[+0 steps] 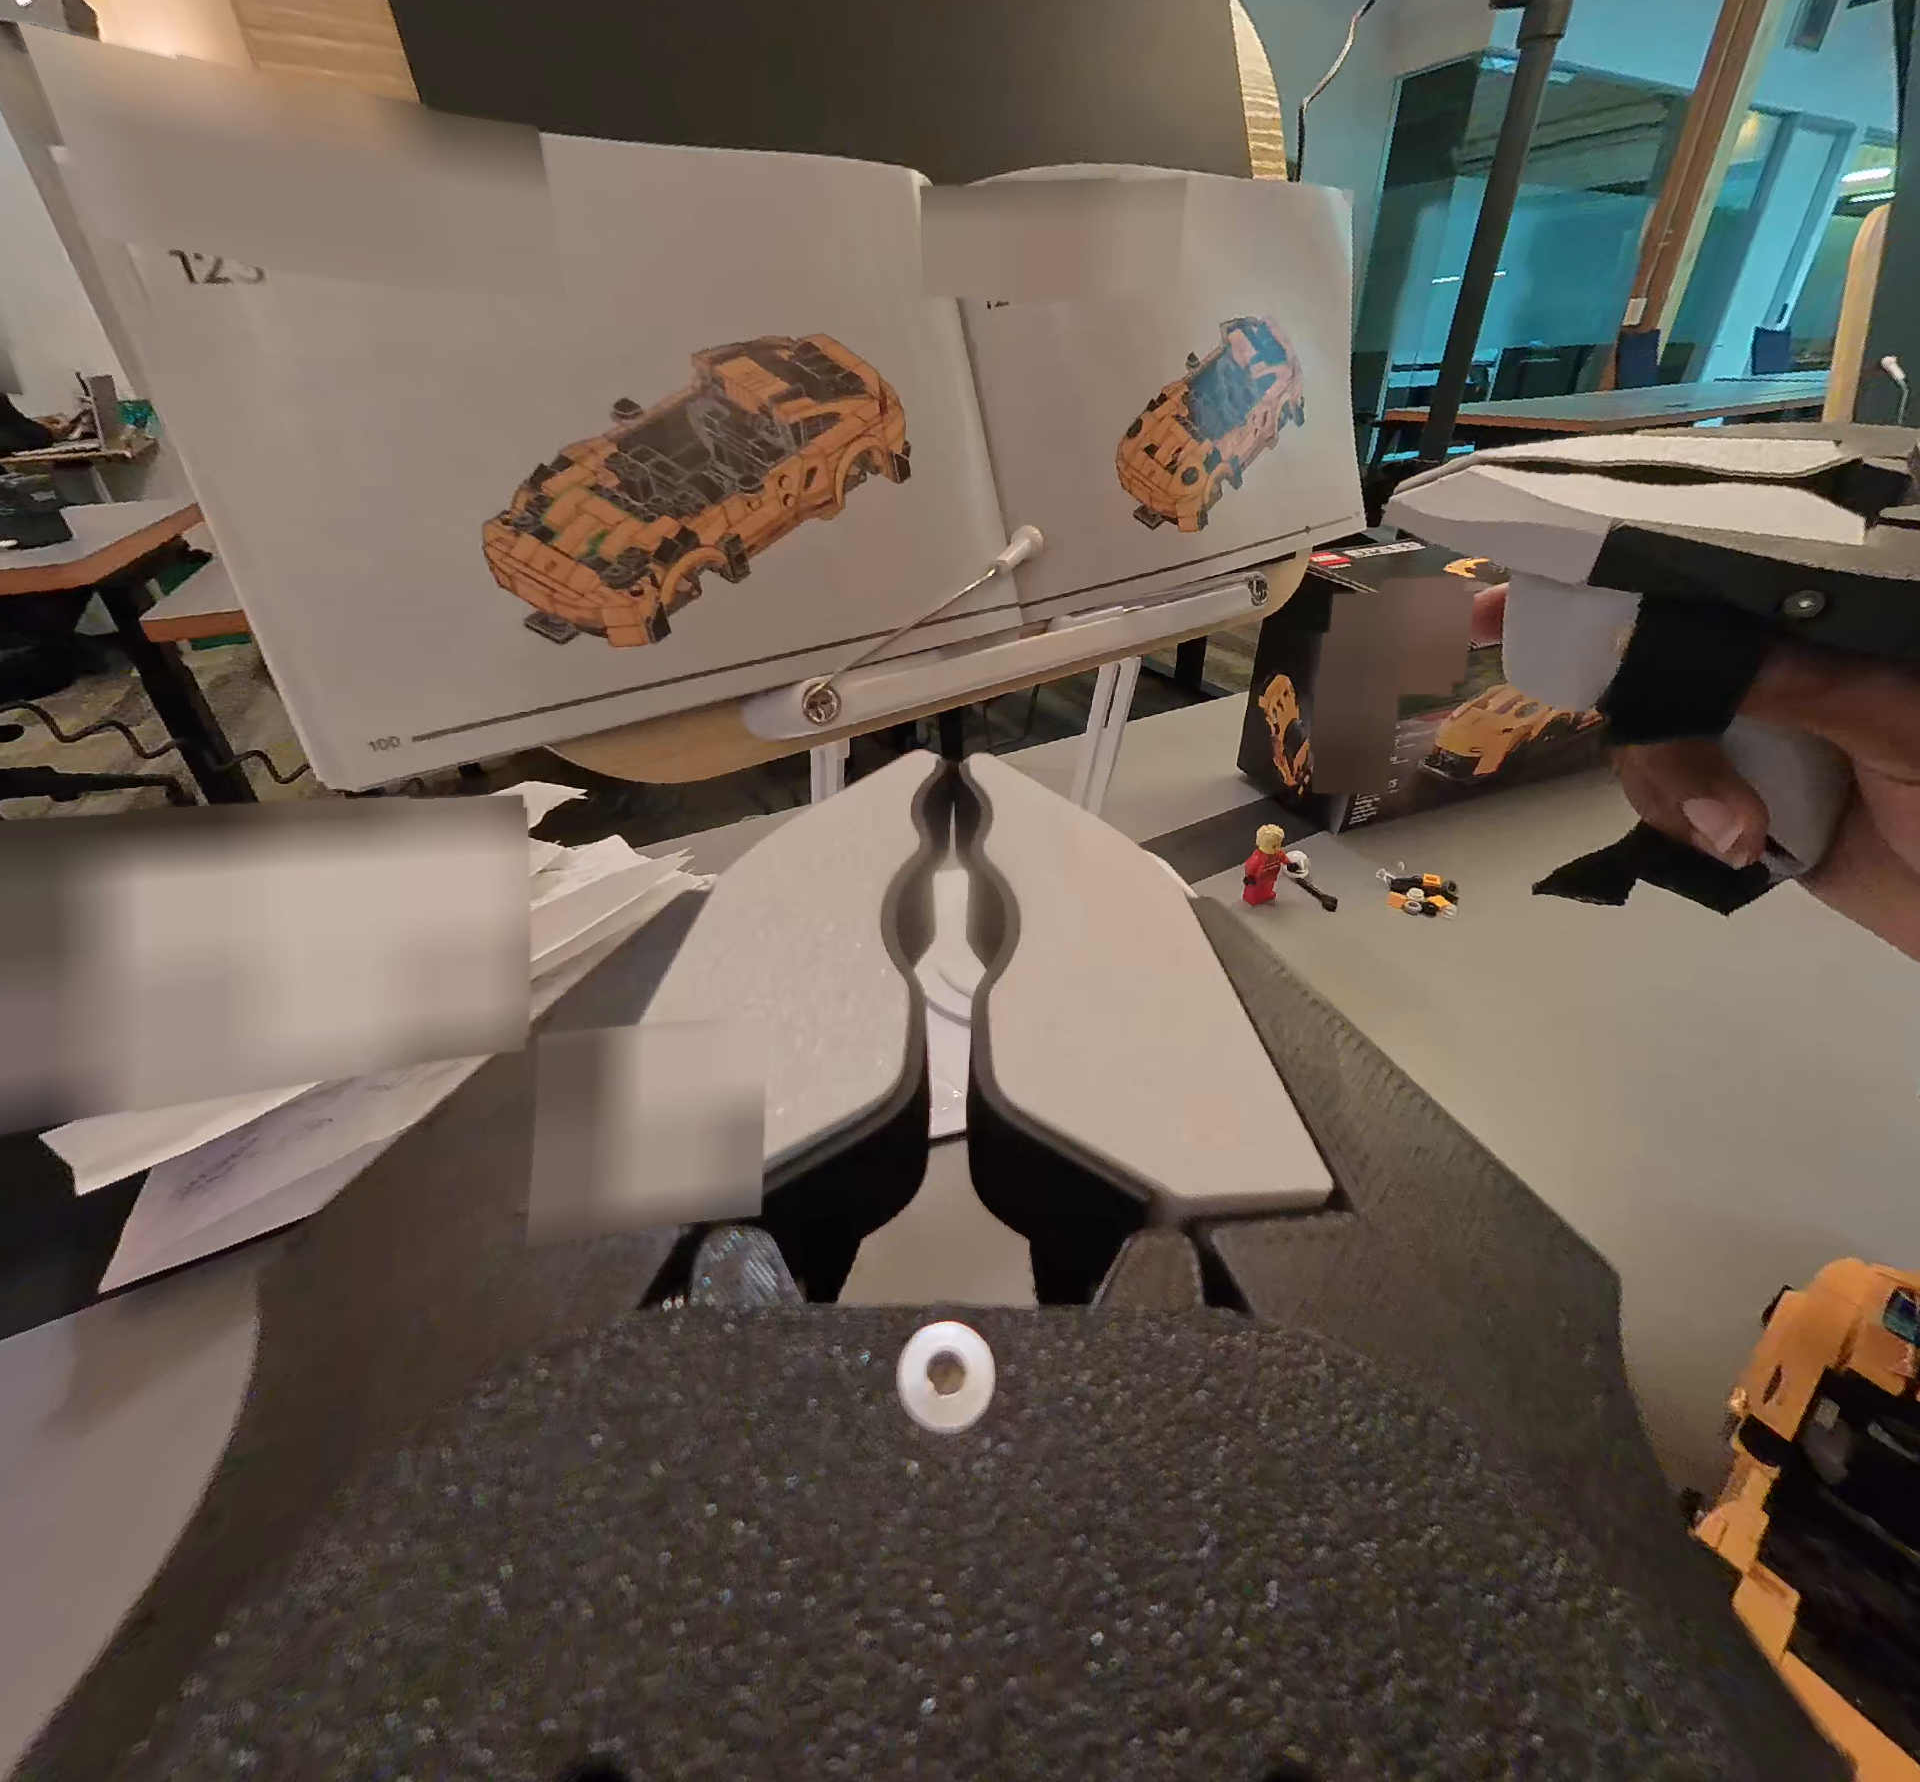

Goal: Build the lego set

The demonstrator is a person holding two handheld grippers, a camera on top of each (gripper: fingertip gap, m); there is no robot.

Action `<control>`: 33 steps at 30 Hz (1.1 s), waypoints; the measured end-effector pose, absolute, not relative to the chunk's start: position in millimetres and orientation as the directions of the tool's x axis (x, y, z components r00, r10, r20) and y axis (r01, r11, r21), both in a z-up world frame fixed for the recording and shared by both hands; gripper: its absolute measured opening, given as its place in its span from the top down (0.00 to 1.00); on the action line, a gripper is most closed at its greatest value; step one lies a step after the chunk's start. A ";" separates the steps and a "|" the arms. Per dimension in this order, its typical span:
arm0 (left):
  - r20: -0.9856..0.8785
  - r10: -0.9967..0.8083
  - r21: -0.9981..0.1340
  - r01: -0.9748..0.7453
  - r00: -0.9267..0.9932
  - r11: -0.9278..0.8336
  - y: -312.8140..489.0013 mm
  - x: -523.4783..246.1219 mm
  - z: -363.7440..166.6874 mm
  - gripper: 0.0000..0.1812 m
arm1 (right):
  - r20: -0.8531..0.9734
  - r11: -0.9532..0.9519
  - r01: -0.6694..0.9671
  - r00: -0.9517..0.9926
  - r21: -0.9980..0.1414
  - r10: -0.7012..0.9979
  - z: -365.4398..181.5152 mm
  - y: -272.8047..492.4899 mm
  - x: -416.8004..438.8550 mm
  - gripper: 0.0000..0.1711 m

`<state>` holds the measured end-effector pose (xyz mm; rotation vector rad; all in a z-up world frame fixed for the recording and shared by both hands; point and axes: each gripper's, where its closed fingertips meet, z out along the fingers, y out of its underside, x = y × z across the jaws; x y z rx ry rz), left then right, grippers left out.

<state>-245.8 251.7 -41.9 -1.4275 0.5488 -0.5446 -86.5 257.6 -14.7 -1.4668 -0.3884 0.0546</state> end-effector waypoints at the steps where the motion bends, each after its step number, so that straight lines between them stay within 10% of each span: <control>1: -0.030 -0.649 -0.998 0.017 0.761 0.066 252.0 -245.4 -43.2 1.00 | 0.221 0.119 0.196 0.937 -0.973 0.269 -14.1 257.0 -86.8 1.00; 33: -0.124 -0.637 -0.991 -0.066 0.761 0.114 251.8 -262.2 -26.6 1.00 | 0.327 0.207 0.278 0.908 -0.938 0.263 50.8 294.7 -102.4 0.99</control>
